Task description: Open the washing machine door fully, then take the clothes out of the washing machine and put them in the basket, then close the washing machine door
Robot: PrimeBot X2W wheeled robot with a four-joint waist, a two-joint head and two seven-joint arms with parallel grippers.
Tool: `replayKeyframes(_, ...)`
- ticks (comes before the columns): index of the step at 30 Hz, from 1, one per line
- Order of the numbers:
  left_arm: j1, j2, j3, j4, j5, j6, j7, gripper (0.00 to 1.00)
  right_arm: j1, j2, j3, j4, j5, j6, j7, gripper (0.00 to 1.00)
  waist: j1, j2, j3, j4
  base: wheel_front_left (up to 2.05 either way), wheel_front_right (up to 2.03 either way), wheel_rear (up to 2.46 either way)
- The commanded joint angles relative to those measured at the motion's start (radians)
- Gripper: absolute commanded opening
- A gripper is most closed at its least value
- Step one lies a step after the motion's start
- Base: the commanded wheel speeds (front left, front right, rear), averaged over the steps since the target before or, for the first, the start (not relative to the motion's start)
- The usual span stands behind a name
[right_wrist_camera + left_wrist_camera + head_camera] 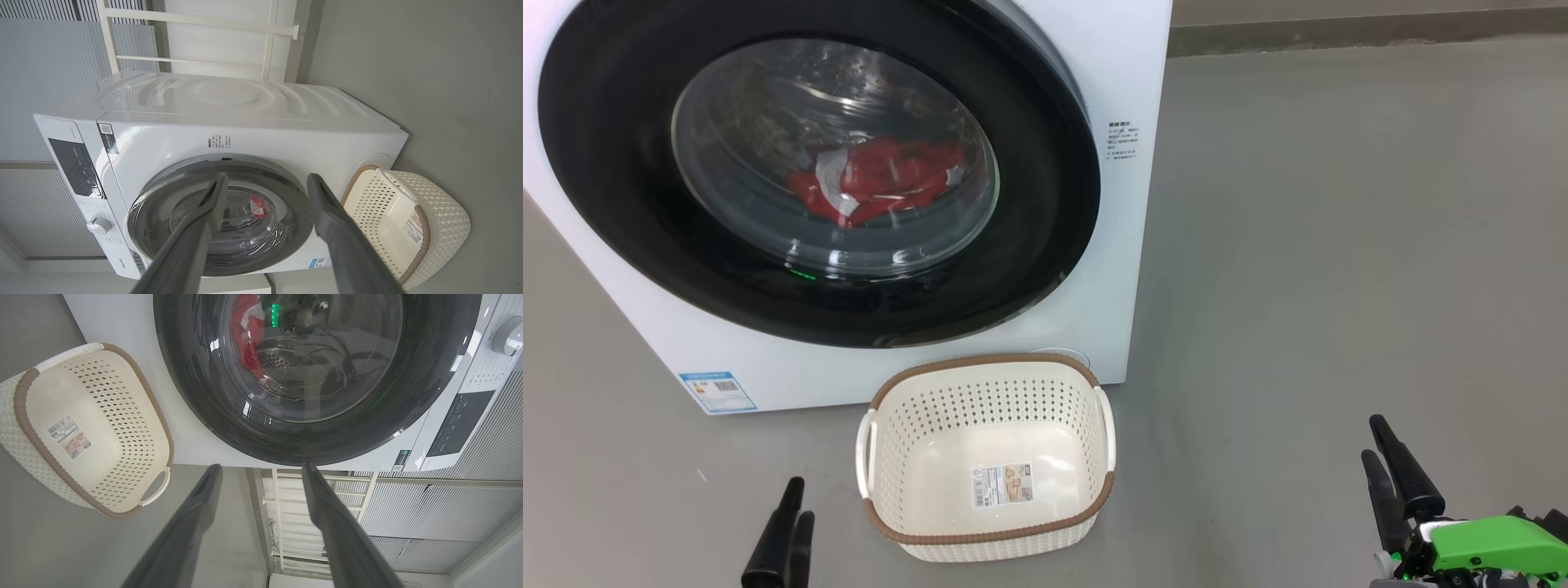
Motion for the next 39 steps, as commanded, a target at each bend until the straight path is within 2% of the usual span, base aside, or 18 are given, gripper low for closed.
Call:
replayKeyframes(1, -0.022, 0.015, -0.001, -0.037, 0.013, -0.001, -0.012, 1.00, -0.022, -0.013, 0.006, -0.031, -0.018, 0.000, -0.009, 1.00, 0.0007, -0.0001, 0.000, 0.000, 0.00, 0.00, 0.00)
replayKeyframes(14, -0.017, 0.022, -0.008, -0.073, 0.139, -0.002, -0.050, 1.00, -0.017, -0.023, 0.031, -0.046, -0.114, 0.000, -0.048, 1.00, -0.0004, -0.0001, 0.005, 0.000, 0.00, 0.00, 0.00)
replayKeyframes(39, -0.005, 0.024, -0.010, -0.119, 0.519, -0.003, -0.122, 1.00, -0.010, -0.053, 0.083, -0.062, -0.404, 0.000, -0.118, 1.00, -0.0004, -0.0001, 0.012, -0.001, 0.00, 0.00, 0.00)
